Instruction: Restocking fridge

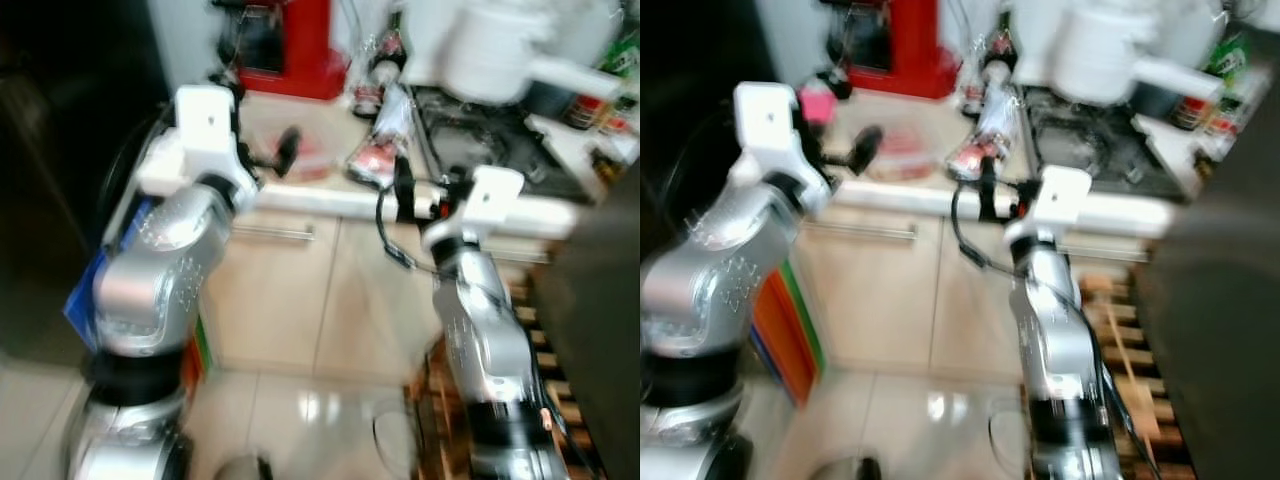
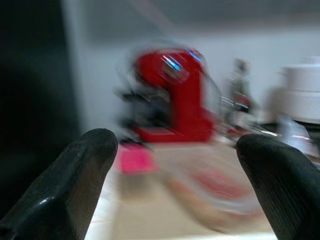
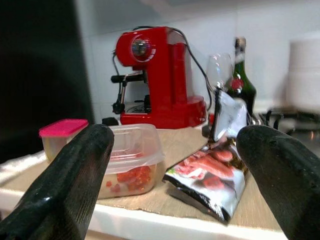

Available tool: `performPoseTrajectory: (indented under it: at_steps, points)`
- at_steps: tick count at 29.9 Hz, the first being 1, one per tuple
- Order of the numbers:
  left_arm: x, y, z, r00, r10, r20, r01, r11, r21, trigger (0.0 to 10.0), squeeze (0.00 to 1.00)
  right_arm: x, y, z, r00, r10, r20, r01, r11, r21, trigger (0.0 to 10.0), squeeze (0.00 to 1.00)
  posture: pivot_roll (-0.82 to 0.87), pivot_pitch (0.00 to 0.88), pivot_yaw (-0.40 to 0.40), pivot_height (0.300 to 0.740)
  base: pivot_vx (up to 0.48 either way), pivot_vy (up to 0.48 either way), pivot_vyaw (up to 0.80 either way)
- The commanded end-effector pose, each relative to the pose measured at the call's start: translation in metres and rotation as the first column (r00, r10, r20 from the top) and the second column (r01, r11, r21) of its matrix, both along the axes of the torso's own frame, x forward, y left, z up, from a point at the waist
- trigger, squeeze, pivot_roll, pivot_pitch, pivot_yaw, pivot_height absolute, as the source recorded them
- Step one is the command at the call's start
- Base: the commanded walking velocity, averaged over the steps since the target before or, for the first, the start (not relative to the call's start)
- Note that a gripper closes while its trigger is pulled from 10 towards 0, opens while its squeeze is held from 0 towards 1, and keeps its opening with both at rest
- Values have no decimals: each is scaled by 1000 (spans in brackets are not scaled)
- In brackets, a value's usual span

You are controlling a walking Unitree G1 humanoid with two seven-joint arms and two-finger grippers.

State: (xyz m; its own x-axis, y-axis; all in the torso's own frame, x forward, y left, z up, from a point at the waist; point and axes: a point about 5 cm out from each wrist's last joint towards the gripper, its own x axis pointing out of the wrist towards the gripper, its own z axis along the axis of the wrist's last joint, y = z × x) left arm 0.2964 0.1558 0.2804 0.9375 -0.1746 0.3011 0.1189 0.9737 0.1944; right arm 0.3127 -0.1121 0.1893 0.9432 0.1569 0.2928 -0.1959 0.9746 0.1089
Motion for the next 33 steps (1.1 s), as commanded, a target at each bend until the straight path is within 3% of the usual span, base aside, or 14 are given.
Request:
performPoseTrajectory:
  at_steps: [1,4,6,11,13,15,20,23,33]
  points:
    - [-10,-9,-1,998,-57,33,57,998,-7,10000,0,2,-3,1,999,-48,13,48,998,-48,10000,0,88,0,-62,711,0,0,0]
    - [-19,-11,-16,996,-83,-10,83,996,-35,10000,0,2,-11,0,993,-120,14,121,989,-83,10000,0,100,0,-68,711,0,0,0]
    - [-32,-16,-43,987,-127,-96,114,986,-125,10000,0,-1,-19,6,978,-197,74,206,965,-162,10000,0,107,0,-72,711,0,0,0]
    - [-46,-25,-58,974,-187,-131,172,978,-118,10000,0,-17,-28,7,961,-273,54,278,946,-167,10000,0,116,0,-74,711,0,0,0]
    - [-47,-22,-52,979,-179,-98,169,980,-100,10000,0,-23,-30,11,961,-269,67,277,946,-170,10000,0,116,0,-70,711,0,0,0]
    - [-49,-15,-38,985,-169,-32,168,985,-31,10000,0,-31,-39,25,949,-291,121,310,932,-186,10000,0,113,0,-63,711,0,0,0]
    - [-50,-14,-28,985,-169,23,170,985,-25,10000,0,-35,-43,39,931,-319,178,350,919,-184,10000,0,108,0,-61,711,0,0,0]
    - [-51,-21,-7,968,-204,145,210,977,-28,10000,0,-34,-37,43,936,-287,207,321,934,-159,10000,0,105,0,-66,711,248,0,0]
    - [-42,-18,-1,970,-159,183,162,987,1,10000,0,-32,-28,55,937,-241,254,282,949,-140,10000,0,106,0,-84,711,451,0,0]
